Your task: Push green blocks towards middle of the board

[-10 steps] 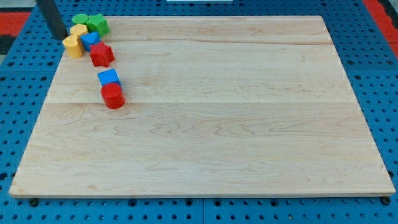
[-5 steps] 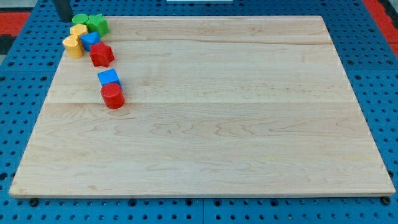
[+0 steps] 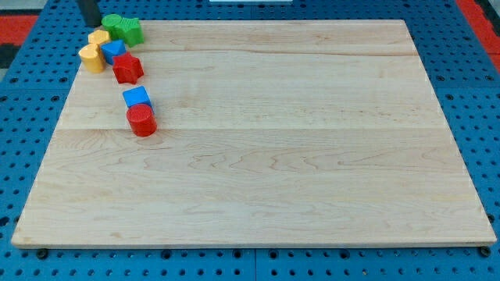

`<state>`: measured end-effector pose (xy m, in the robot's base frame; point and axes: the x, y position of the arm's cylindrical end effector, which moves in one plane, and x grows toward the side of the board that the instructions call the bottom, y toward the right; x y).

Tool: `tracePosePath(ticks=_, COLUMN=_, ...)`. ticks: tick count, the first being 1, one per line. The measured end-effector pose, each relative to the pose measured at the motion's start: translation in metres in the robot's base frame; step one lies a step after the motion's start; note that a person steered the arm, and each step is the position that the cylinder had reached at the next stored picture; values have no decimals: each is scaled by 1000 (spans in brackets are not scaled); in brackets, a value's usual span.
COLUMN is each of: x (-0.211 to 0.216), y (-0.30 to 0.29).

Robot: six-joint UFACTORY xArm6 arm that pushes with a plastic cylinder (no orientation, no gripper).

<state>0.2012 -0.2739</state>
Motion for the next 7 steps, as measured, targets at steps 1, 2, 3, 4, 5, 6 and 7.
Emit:
tracePosePath(ticks=1, x=1, y=44)
tracePosePath(ticks=2, x=17, y=74)
tracePosePath(ticks=3, x=49, y=95)
tracePosePath(ticks=4, x=76, y=125)
tracePosePath(ticks=5, x=94, y=145)
tracePosePath(ticks=6, x=64, y=140)
tracePosePath(ticks=7, x=39, y=107)
